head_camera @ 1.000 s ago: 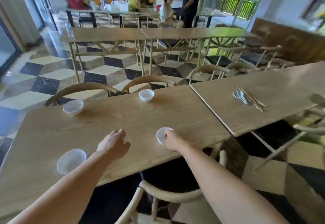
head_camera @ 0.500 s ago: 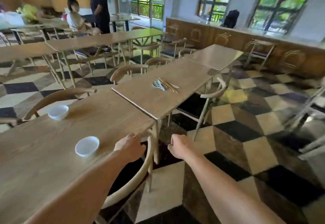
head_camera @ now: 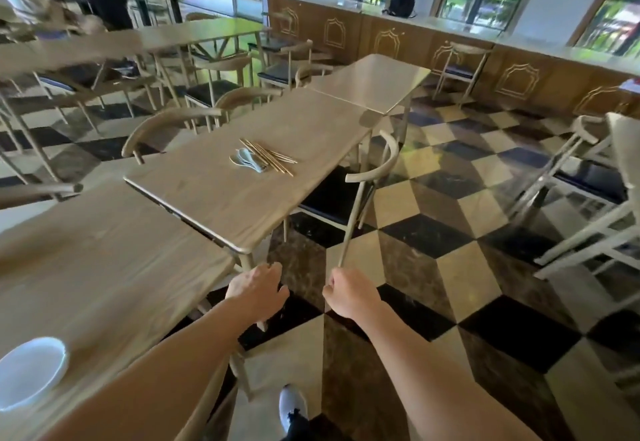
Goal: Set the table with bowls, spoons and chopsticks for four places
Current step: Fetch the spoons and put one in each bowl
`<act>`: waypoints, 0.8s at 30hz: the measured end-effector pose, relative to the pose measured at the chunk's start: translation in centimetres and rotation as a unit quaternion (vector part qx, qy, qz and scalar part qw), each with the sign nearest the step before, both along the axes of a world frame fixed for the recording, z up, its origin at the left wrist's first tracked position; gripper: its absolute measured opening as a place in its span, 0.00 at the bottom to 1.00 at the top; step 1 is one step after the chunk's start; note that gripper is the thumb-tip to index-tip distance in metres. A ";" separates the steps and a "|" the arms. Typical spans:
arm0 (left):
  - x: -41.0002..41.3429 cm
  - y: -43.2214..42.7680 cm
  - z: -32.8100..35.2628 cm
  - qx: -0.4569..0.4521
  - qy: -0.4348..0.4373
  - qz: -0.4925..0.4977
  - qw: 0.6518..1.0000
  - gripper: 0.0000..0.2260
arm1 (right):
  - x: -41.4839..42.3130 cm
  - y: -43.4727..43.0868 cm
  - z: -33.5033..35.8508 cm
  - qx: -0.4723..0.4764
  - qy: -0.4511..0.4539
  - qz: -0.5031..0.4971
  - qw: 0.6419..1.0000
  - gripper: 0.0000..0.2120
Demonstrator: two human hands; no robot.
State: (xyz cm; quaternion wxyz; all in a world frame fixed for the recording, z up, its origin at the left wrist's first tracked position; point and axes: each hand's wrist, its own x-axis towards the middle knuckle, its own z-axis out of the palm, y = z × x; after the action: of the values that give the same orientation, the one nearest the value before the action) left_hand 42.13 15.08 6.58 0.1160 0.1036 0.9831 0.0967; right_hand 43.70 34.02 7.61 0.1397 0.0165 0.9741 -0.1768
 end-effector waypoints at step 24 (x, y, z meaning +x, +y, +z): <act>-37.0 -2.9 -4.4 0.044 -0.096 0.225 0.969 0.14 | -44.2 -4.8 -3.3 -0.009 -0.121 0.169 0.978 0.08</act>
State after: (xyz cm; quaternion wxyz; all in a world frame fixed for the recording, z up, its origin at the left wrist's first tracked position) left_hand 5.13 12.19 2.20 0.1802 -0.1255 0.9602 0.1728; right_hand -0.46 29.20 4.35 0.2845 -0.1283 0.9372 -0.1561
